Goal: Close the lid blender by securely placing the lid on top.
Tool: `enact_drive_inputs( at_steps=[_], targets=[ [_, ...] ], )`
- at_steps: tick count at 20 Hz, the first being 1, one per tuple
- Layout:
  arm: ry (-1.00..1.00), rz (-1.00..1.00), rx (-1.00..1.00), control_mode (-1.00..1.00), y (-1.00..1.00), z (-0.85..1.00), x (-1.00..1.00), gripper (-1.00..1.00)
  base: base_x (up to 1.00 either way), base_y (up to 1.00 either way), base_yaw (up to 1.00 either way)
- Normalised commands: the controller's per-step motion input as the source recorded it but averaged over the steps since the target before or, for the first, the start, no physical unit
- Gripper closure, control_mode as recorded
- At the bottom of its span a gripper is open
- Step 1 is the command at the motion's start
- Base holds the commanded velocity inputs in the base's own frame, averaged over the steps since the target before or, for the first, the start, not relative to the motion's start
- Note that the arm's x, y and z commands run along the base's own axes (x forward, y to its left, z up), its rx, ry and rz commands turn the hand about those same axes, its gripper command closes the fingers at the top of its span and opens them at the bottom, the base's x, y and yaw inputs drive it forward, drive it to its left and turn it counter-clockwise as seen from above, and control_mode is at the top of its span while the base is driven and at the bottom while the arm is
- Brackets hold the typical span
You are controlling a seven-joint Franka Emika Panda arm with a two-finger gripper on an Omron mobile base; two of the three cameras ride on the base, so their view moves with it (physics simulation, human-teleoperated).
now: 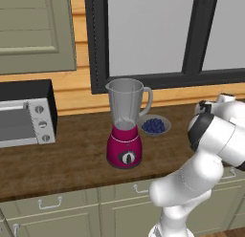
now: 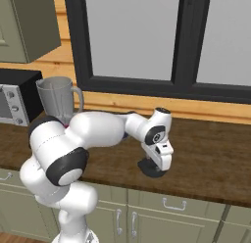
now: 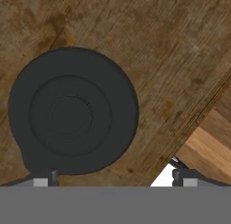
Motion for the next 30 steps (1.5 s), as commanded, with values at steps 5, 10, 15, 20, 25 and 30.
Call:
enact_drive_inputs(
  at_steps=[5, 10, 15, 20, 25, 30],
  targets=[
    [-0.01, 0.0, 0.0, -1.0, 0.0, -0.22, 0.08, -1.0, 0.0, 0.0, 0.0],
    [-0.05, 0.0, 0.0, -1.0, 0.0, -0.23, 0.02, -1.0, 0.0, 0.0, 0.0],
    [-0.03, 0.0, -0.01, -1.0, 0.0, -0.09, 0.12, -1.0, 0.0, 0.0, 0.0],
    [0.0, 0.0, -0.02, -1.0, 0.0, 0.0, 0.22, -1.0, 0.0, 0.0, 0.0],
    [0.0, 0.0, -0.01, -1.0, 0.0, -0.04, 0.07, -1.0, 0.0, 0.0, 0.0],
    [-0.01, 0.0, 0.0, -1.0, 0.0, -0.17, 0.0, -1.0, 0.0, 0.0, 0.0]
  ],
)
